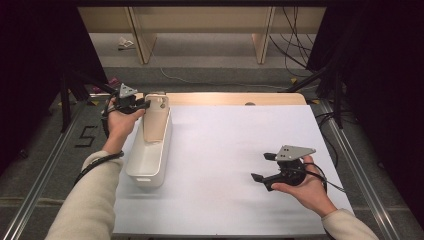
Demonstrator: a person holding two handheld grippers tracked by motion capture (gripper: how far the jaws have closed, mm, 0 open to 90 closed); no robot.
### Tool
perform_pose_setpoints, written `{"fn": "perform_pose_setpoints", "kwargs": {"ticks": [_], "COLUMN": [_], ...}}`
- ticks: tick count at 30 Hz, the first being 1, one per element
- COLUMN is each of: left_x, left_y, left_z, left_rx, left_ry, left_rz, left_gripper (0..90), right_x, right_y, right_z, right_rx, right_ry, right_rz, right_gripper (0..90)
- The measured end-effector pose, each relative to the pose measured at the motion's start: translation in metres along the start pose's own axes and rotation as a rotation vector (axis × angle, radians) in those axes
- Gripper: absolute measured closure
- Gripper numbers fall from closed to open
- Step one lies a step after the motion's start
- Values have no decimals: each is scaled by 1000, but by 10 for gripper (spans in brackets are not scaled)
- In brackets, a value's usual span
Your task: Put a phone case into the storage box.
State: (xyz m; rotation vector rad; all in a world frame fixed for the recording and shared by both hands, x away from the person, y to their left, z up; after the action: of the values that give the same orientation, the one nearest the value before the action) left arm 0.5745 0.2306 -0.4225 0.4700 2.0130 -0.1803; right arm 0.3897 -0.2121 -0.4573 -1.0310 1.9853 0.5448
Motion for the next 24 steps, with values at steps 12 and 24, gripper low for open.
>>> {"fn": "perform_pose_setpoints", "kwargs": {"ticks": [12,24], "left_x": [-4,-8], "left_y": [1,0], "left_z": [-2,-8], "left_rx": [-62,-57], "left_ry": [41,35], "left_rz": [43,44], "left_gripper": [691,669], "right_x": [0,0], "right_y": [0,0], "right_z": [0,0], "right_rx": [-1,-1], "right_ry": [-1,0], "right_rz": [0,2], "right_gripper": [160,160]}}
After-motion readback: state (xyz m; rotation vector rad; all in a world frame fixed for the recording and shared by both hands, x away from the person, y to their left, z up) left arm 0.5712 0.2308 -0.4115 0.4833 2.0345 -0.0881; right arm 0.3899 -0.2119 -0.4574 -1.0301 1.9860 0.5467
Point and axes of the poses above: each handheld gripper's, and its own axes: z roughly forward along the jaws, x roughly out of its underside, y roughly to its left, the point moved 5 cm from there along z, roughly forward along the jaws
